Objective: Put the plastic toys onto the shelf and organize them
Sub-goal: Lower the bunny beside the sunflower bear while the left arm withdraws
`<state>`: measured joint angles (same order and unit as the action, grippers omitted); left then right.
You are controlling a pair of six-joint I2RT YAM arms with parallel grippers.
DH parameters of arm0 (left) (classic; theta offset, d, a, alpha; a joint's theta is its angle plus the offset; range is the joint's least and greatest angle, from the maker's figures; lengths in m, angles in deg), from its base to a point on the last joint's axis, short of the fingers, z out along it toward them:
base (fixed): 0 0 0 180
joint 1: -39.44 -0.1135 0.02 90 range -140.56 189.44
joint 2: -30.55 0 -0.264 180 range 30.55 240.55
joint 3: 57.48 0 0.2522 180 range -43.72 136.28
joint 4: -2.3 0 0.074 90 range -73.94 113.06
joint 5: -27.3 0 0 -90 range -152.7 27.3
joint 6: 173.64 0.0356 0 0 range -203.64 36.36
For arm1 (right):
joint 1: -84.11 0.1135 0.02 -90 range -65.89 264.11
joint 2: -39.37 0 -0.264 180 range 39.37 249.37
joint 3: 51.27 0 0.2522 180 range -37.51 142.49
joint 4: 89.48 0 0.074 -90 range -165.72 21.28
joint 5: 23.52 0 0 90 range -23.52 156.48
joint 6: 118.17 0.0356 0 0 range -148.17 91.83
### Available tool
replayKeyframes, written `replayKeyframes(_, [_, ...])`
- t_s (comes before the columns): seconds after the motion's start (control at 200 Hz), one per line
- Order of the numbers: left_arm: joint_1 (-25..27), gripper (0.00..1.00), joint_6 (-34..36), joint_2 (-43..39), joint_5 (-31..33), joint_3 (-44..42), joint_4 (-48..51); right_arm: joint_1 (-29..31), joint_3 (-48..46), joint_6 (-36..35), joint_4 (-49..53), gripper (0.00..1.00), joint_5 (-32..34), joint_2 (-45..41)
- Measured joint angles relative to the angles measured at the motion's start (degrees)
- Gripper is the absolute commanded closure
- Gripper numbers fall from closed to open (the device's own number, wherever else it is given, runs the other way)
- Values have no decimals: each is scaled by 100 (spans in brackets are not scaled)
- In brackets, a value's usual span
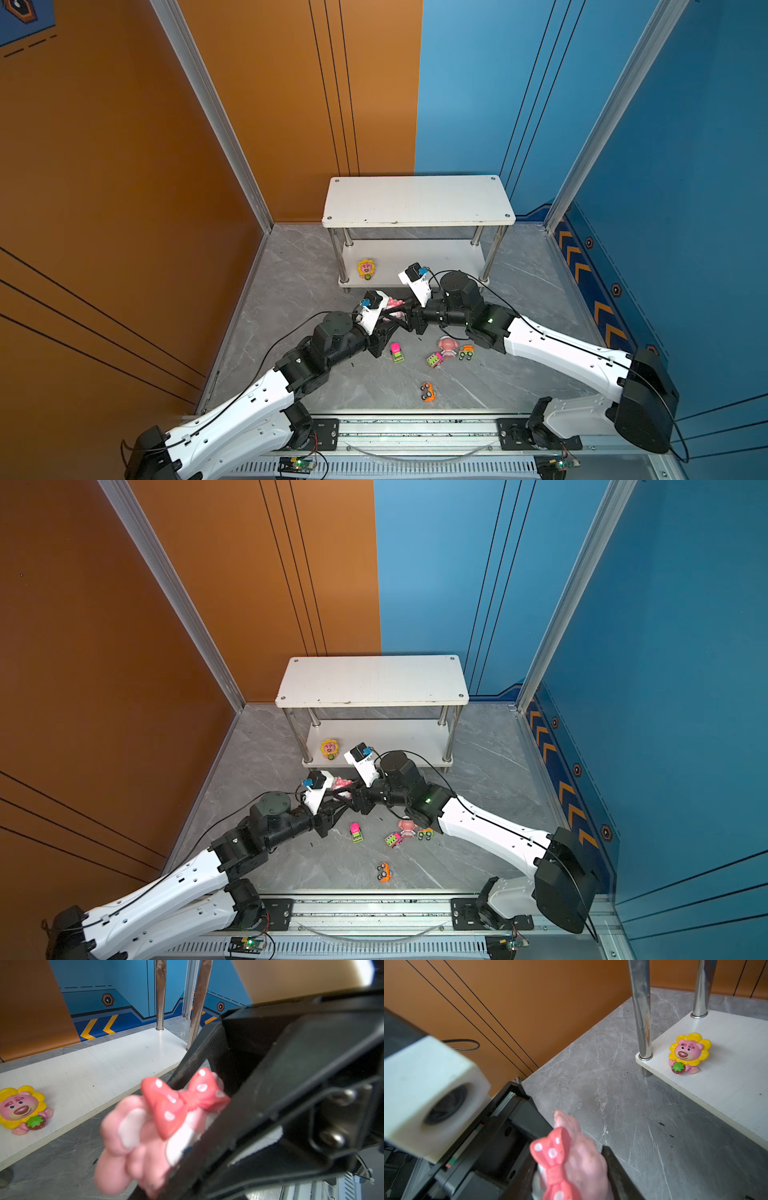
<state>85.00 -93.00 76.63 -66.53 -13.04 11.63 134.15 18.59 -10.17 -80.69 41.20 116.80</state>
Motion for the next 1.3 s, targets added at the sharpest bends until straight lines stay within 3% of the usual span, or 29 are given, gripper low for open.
replayKeyframes(0.04, [0, 60, 9, -2, -2, 0, 0, -22, 2, -26, 2, 100, -48, 7])
replayKeyframes(0.06, [0, 43, 11, -2, 0, 0, 0, -28, 4, -44, 4, 100, -72, 11])
replayKeyframes(0.09, [0, 29, 11, -4, 15, 0, 2, -50, 11, -92, 4, 100, -131, 26])
replayKeyframes(0.14, [-4, 16, -33, -37, 70, 0, 15, -87, 28, -184, 7, 100, -223, 46])
replayKeyframes(0.22, [-17, 5, -136, -181, 179, -24, 20, -188, 90, -330, 13, 100, -413, 103])
replayKeyframes(0.491, [-339, 2, -577, -1283, 713, -494, 2, -590, 203, -1250, 55, 100, -551, 527])
replayKeyframes(0.816, [-1054, 5, -1224, -2813, 1121, -1049, 304, -885, 205, -2900, -192, 100, -11, 1547])
replayKeyframes(1.302, [-1272, 5, -1451, -2264, 1113, -1158, 424, -1875, 1274, -3777, -614, 100, 68, 3040])
